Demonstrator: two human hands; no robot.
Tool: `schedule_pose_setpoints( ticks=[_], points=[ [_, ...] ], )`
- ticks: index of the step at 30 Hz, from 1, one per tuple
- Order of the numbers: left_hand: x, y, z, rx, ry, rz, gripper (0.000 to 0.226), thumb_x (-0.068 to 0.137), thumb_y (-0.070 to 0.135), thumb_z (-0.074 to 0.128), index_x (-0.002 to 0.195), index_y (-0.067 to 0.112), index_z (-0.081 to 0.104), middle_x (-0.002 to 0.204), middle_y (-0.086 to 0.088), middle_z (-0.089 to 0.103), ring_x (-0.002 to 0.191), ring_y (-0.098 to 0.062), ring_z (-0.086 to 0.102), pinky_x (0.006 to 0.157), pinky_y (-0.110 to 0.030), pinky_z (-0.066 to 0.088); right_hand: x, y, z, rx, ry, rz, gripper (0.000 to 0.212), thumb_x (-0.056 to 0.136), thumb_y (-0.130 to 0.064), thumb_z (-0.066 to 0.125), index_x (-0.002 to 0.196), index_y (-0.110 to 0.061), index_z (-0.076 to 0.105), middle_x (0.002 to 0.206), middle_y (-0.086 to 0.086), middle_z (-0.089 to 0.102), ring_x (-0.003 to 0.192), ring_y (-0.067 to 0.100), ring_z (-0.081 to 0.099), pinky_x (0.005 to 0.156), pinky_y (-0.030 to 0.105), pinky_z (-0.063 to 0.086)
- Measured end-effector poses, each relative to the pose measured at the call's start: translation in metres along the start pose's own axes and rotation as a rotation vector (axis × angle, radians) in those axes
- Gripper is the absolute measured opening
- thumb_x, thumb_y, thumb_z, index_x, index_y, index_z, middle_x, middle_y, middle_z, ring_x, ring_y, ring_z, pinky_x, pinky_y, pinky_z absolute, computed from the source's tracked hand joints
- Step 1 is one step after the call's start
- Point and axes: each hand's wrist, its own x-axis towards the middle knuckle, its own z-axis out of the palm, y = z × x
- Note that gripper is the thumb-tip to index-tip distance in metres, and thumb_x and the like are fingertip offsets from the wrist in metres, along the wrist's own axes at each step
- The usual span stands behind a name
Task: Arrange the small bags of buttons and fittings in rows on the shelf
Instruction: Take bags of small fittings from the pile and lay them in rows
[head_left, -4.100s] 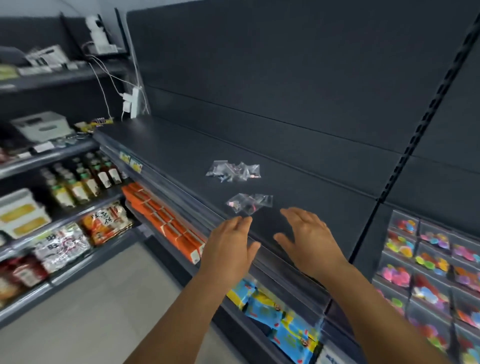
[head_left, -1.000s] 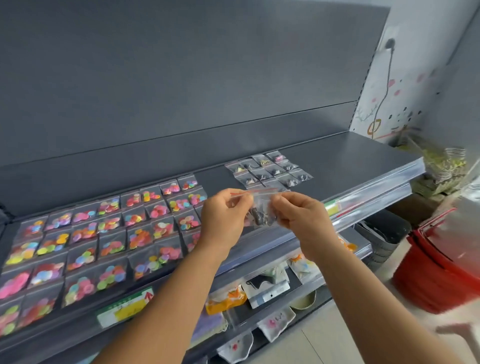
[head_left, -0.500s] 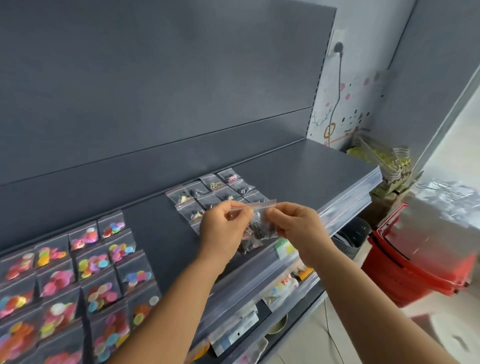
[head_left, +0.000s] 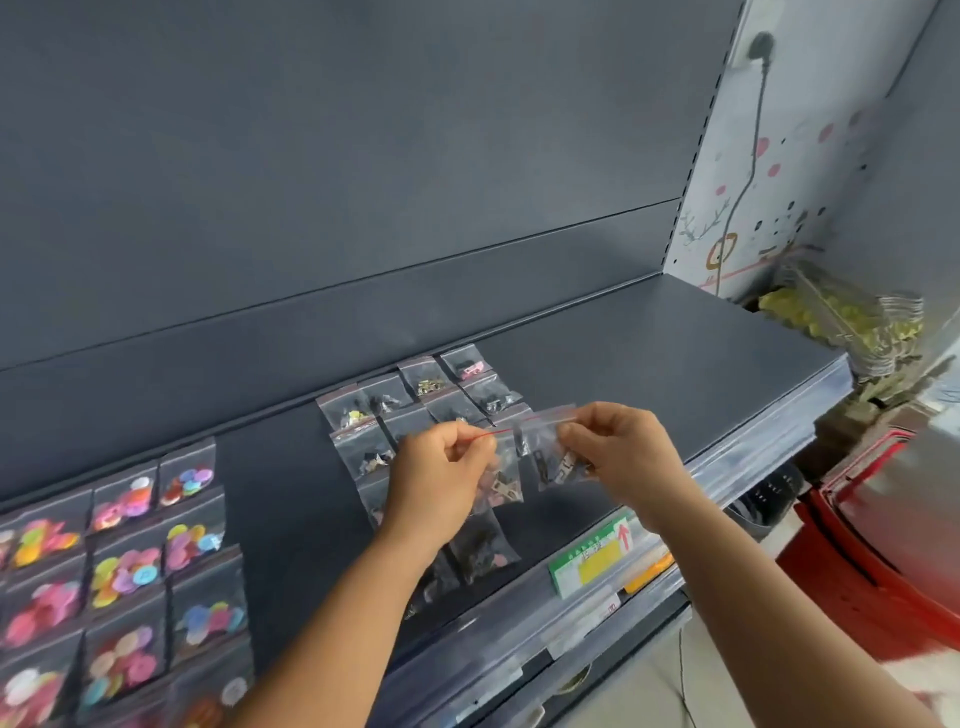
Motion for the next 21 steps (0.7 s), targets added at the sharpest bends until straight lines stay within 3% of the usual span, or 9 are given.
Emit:
schedule_pose_setpoints(
  ticks=[4,8,13,15,18,21],
  points=[
    [-0.006,0.002,0.018,0.066,0.032,-0.053,0.014,0.089,0.017,0.061,0.079,0.025,0.066,0.075,0.006,0.072,0.071,-0.01,0.068,0.077,-0.035,0.057,0.017,0.008,-0.015,-0.093,-0.134,-0.023,0.016,0.087,-0.017,0.063,0.073,-0.013,0.068,0.074,0.012,0.071,0.072,0.036,0.066,0.074,0.046,0.056],
    [-0.012,0.003,0.04,0.154,0.096,-0.102,0.013,0.088,0.019,0.062,0.078,0.025,0.068,0.073,0.005,0.071,0.069,-0.016,0.067,0.072,-0.042,0.058,0.029,0.015,-0.025,-0.16,-0.278,-0.047,0.013,0.086,-0.014,0.063,0.073,-0.013,0.064,0.062,0.006,0.066,0.057,0.017,0.057,0.064,0.037,0.053],
    [-0.019,0.013,0.057,0.458,0.189,-0.073,0.01,0.091,0.022,0.06,0.091,0.02,0.07,0.075,0.009,0.068,0.062,-0.005,0.062,0.062,-0.02,0.052,0.036,0.029,-0.025,-0.3,-0.377,-0.106,0.013,0.086,-0.016,0.061,0.073,-0.017,0.061,0.059,-0.002,0.059,0.048,0.009,0.048,0.05,0.023,0.042],
    [-0.022,0.016,0.06,0.586,0.206,-0.067,0.013,0.092,0.022,0.058,0.1,0.02,0.068,0.092,0.006,0.069,0.077,-0.007,0.062,0.071,-0.023,0.052,0.038,0.032,-0.024,-0.403,-0.372,-0.169,0.005,0.088,-0.018,0.059,0.085,-0.015,0.061,0.069,-0.001,0.063,0.056,0.012,0.053,0.054,0.024,0.044],
    [-0.027,0.016,0.061,0.756,0.233,-0.067,0.032,0.094,0.028,0.054,0.125,0.023,0.057,0.121,0.006,0.054,0.115,-0.014,0.046,0.097,-0.027,0.041,0.037,0.034,-0.025,-0.576,-0.316,-0.286,0.027,0.088,-0.023,0.06,0.114,-0.019,0.054,0.103,0.0,0.061,0.084,0.019,0.06,0.071,0.028,0.049],
    [-0.036,0.016,0.06,0.811,0.185,-0.009,0.038,0.096,0.03,0.05,0.134,0.025,0.051,0.128,0.009,0.049,0.123,-0.011,0.036,0.103,-0.025,0.032,0.034,0.032,-0.029,-0.605,-0.319,-0.441,0.036,0.087,-0.025,0.063,0.122,-0.024,0.054,0.111,0.0,0.052,0.09,0.019,0.058,0.079,0.03,0.052]
  ],
)
